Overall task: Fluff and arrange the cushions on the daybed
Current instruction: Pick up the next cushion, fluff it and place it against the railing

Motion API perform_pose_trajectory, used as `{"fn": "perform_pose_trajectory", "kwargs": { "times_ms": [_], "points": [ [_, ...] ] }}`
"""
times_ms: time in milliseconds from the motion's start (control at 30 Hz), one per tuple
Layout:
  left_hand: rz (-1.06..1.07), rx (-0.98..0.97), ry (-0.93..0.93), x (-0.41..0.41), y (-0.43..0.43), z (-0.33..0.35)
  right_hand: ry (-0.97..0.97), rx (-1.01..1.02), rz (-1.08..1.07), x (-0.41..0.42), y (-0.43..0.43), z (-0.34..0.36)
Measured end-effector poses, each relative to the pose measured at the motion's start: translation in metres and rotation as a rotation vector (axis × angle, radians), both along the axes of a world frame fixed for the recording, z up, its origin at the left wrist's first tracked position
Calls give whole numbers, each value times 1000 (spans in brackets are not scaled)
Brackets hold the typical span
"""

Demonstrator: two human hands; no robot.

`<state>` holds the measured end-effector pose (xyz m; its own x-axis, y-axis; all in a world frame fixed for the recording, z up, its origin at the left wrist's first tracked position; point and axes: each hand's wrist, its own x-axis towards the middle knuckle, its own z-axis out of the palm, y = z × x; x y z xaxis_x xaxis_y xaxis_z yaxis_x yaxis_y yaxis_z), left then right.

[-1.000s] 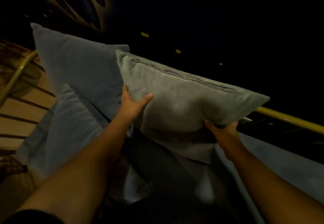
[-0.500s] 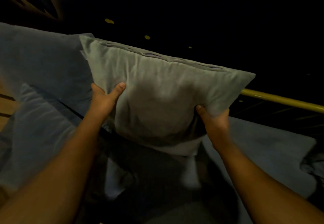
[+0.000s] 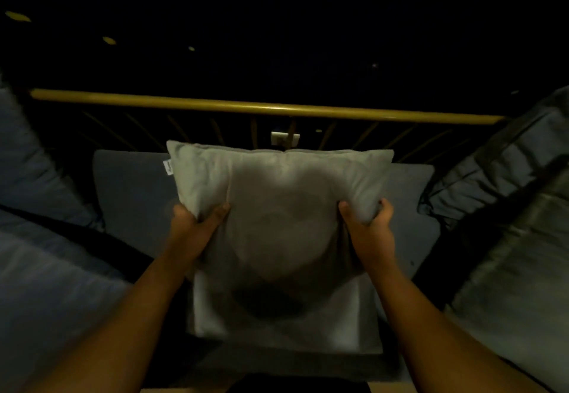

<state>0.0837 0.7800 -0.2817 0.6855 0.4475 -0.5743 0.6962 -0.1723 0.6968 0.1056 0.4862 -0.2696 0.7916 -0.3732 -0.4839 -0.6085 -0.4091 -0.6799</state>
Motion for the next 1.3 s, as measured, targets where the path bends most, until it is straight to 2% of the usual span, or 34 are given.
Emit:
{"fn": "perform_pose_trajectory", "kwargs": {
  "times_ms": [100, 200, 400, 567, 767, 867, 967, 1000, 1067, 1200, 1300],
  "points": [
    [-60, 32, 36, -16, -22, -23, 68, -11, 20, -12, -21, -27],
    [-76, 66, 169, -19, -39, -41, 134, 8, 12, -18, -32, -50],
    [-77, 34, 298, -29, -51, -80, 296, 2, 45, -39, -46, -97],
    [-77, 48, 358, -27, -47, -99, 424, -59, 89, -32, -51, -107],
    [-77, 55, 430, -41, -55, -92, 514, -120, 137, -40, -54, -112],
    [-103, 151, 466, -36, -56, -94, 477, -167, 105, -46, -41, -114],
    [-436, 409, 337, -28, -76, -93, 353, -286, 310, -51, -18, -108],
    [-571, 448, 300, -27, -87, -91, 354, -303, 388, -52, -12, -106],
    [-724, 436, 342, -29, -101, -91, 408, -291, 447, -53, -6, -102],
    [-690, 396, 339, -31, -106, -82, 375, -239, 449, -47, -17, -87],
    [-686, 356, 228, -27, -114, -65, 286, -192, 419, -42, -30, -62]
  ]
}}
